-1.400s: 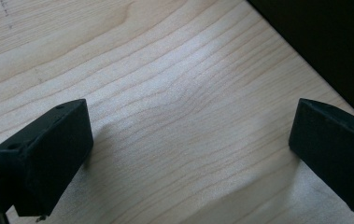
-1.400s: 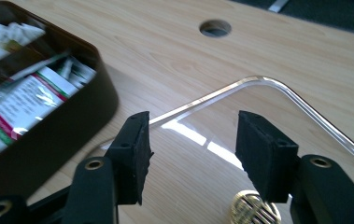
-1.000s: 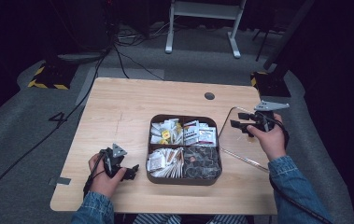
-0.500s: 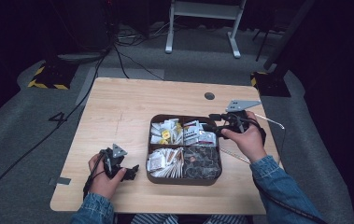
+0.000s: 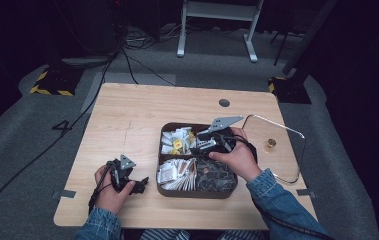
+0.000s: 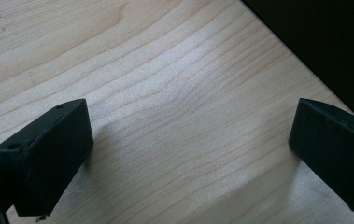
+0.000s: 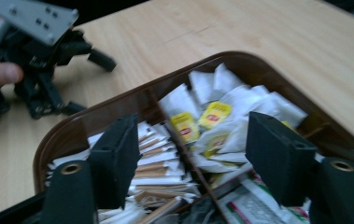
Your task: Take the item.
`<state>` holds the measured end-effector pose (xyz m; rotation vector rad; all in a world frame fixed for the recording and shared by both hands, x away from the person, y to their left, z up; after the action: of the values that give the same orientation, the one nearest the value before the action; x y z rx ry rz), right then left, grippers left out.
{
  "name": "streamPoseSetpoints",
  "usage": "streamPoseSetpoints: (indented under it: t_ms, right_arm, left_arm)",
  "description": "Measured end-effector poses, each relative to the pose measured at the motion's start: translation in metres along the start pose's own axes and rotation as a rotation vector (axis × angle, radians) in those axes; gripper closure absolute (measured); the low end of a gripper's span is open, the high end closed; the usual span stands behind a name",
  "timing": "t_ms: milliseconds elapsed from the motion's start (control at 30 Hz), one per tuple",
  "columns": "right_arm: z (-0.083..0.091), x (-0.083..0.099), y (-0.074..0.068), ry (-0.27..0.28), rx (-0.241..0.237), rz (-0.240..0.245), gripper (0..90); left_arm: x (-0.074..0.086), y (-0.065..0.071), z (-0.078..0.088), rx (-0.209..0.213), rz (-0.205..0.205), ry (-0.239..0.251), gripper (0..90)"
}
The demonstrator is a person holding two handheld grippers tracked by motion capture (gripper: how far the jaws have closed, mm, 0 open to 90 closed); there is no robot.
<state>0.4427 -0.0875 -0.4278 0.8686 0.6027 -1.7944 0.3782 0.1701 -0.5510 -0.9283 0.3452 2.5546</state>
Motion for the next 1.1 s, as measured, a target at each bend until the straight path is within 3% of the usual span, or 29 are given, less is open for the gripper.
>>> streamPoseSetpoints:
  t_ms: [100, 267, 567, 1000, 1100]
  right_arm:
    - [-0.012, 0.002, -0.008, 0.0, -0.044, 0.0, 46.2]
    - [-0.03, 0.004, -0.013, 0.004, -0.036, 0.035, 48.5]
    - [-0.055, 0.017, -0.023, -0.06, -0.037, -0.04, 45.4]
    - [-0.077, 0.028, -0.048, -0.15, -0.113, -0.03, 45.0]
    - [-0.078, 0.028, -0.052, -0.153, -0.11, -0.017, 45.6]
  left_arm:
    - [0.001, 0.001, 0.001, 0.004, -0.001, 0.0, 0.1]
    - [0.002, 0.001, 0.001, 0.006, -0.003, 0.001, 0.1]
    - [0.002, 0.001, 0.002, 0.007, -0.004, -0.002, 0.1]
    - [0.002, 0.001, 0.002, 0.007, -0.004, -0.002, 0.1]
    - [0.002, 0.001, 0.002, 0.007, -0.004, -0.003, 0.1]
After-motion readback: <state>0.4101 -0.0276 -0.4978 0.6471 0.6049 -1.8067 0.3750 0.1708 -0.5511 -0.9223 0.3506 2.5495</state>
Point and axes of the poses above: each handheld gripper's, and its own axes: z roughly backward along the jaws, x roughly out of its underside, y roughly to its right, the point moved 6 cm from there along -z, roughly forward along the jaws, and after that the axes turned 6 degrees about z, right-handed, at the moved point
